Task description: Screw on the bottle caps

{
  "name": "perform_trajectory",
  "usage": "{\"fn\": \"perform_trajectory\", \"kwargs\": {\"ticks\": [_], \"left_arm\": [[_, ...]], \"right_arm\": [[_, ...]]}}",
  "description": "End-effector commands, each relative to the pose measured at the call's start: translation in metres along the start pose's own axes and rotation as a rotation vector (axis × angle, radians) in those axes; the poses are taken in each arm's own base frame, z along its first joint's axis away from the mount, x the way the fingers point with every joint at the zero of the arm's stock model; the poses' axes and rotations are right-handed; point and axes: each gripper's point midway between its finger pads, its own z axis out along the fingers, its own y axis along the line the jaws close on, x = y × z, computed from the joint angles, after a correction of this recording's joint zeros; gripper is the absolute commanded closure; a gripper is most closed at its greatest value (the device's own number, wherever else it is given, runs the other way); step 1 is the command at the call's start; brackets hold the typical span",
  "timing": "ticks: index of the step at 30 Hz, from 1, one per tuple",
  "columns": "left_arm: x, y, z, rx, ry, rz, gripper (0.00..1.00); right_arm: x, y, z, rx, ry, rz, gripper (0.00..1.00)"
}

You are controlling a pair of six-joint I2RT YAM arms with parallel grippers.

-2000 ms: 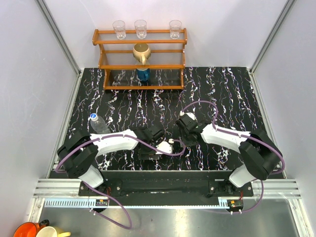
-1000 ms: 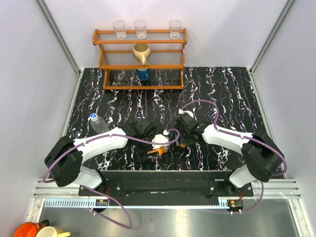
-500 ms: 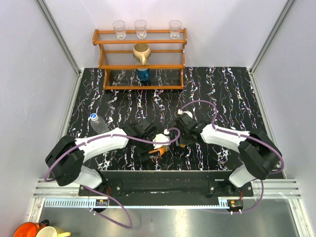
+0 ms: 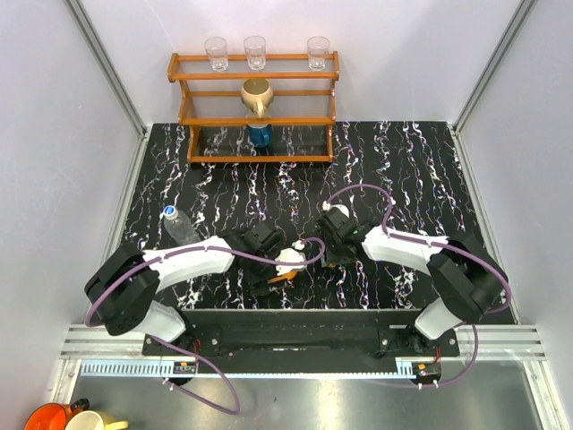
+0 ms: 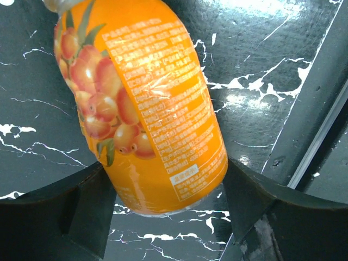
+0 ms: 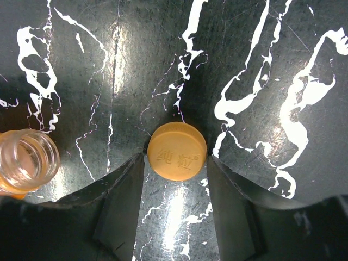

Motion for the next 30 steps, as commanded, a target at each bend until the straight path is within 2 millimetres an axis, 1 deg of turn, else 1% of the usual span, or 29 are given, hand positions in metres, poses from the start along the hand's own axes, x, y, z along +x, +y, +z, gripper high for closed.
{"fn": "perform_trajectory", "kwargs": {"ticks": [1,6,10,12,14,15,19,24,26,28,30], "left_arm": [[-0.013,0.002,0.002,-0.004,-0.065,-0.007,0.25],[-0.018,0.005,0.002,-0.013,-0.081,-0.017,0.25],[-0.023,0.009,0.0,-0.03,-0.091,-0.024,0.21],[-0.027,0.01,-0.001,-0.031,-0.095,-0.04,0.13],[-0.026,0.006,-0.002,-0.013,-0.078,-0.059,0.09],[-0.028,0.007,-0.004,-0.01,-0.08,-0.065,0.01],[-0.033,0.001,-0.008,0.023,-0.092,-0.073,0.01],[-0.04,-0.005,-0.007,0.066,-0.102,-0.111,0.01],[-0.038,-0.005,-0.002,0.07,-0.09,-0.121,0.01],[-0.036,0.0,0.005,0.053,-0.072,-0.123,0.01],[-0.037,0.001,0.007,0.057,-0.067,-0.116,0.01]], "right_arm": [[-0.006,-0.003,0.002,0.014,-0.032,0.005,0.43],[-0.01,-0.001,0.001,0.01,-0.041,0.0,0.43],[-0.013,-0.001,0.0,0.011,-0.049,-0.009,0.42],[-0.013,-0.002,0.001,0.014,-0.047,-0.013,0.42],[-0.013,-0.001,0.0,0.009,-0.049,-0.012,0.42],[-0.013,-0.001,0.0,0.007,-0.049,-0.012,0.42],[-0.013,-0.001,-0.001,0.006,-0.052,-0.013,0.42],[-0.013,-0.001,-0.002,0.007,-0.054,-0.005,0.42],[-0.014,-0.003,-0.003,0.013,-0.059,-0.004,0.42],[-0.013,-0.004,-0.003,0.019,-0.065,-0.003,0.43],[-0.013,-0.005,-0.003,0.022,-0.07,0.002,0.43]]}}
